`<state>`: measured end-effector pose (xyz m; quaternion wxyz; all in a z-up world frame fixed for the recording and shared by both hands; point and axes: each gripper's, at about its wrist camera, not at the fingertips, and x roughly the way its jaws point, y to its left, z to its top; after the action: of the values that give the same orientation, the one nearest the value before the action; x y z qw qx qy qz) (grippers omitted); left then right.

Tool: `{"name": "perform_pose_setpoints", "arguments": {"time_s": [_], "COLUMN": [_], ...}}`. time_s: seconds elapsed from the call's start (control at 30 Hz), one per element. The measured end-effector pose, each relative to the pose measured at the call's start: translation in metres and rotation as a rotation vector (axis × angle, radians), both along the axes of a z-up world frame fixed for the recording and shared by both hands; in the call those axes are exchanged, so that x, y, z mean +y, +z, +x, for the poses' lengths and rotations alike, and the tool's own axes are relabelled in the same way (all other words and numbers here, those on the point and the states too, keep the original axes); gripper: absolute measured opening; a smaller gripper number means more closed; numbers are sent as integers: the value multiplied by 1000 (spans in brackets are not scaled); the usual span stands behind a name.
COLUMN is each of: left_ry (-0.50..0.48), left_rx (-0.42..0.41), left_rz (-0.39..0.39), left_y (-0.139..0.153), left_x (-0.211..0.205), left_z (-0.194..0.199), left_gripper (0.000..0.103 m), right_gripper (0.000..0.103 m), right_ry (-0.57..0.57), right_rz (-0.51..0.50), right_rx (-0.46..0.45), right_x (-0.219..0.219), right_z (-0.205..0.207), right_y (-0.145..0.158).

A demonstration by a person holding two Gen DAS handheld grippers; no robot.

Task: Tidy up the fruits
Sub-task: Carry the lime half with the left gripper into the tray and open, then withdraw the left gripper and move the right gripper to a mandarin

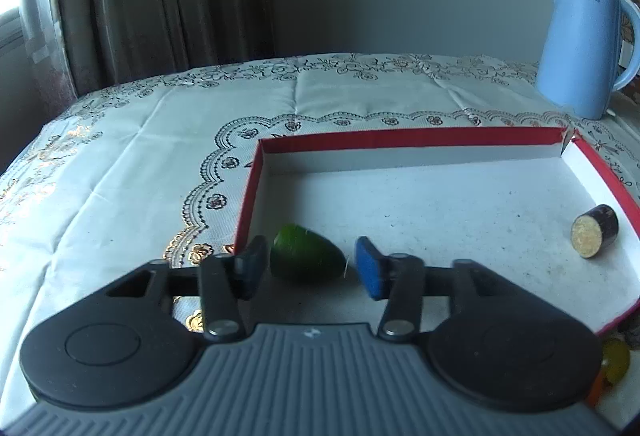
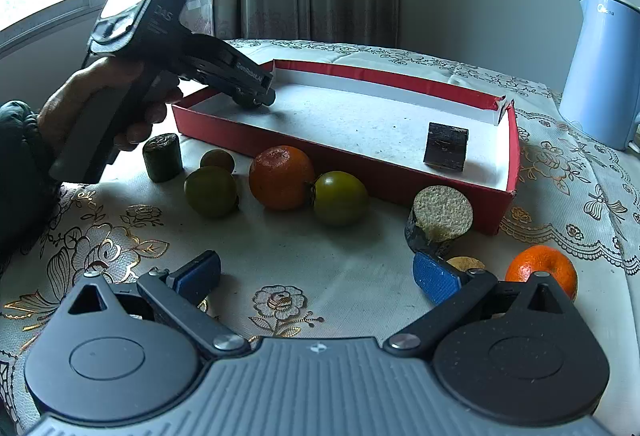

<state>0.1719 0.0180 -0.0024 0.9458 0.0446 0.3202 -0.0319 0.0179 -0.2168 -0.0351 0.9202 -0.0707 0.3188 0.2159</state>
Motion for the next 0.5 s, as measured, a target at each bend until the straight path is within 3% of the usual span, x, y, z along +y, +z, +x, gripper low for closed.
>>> {"name": "perform_pose_setpoints", "arguments": {"time_s": [0.17,0.27,0.5], "left_ry": [-3,3,-6], "left_rx": [-36,-65,-120], "left_rz": [-12,2,-21], "left_y": [11,16,28], "left_x": [1,-1,4], "left_z": [-18,-30,-70], "left_gripper": [63,74,82], "right_gripper": [103,103,103], "right_ry": [0,0,1], "right_rz": [0,0,0], "right_rx": [0,0,0], "right_x": [0,0,-1], "right_z": [0,0,0], "right_y": [0,0,0]}}
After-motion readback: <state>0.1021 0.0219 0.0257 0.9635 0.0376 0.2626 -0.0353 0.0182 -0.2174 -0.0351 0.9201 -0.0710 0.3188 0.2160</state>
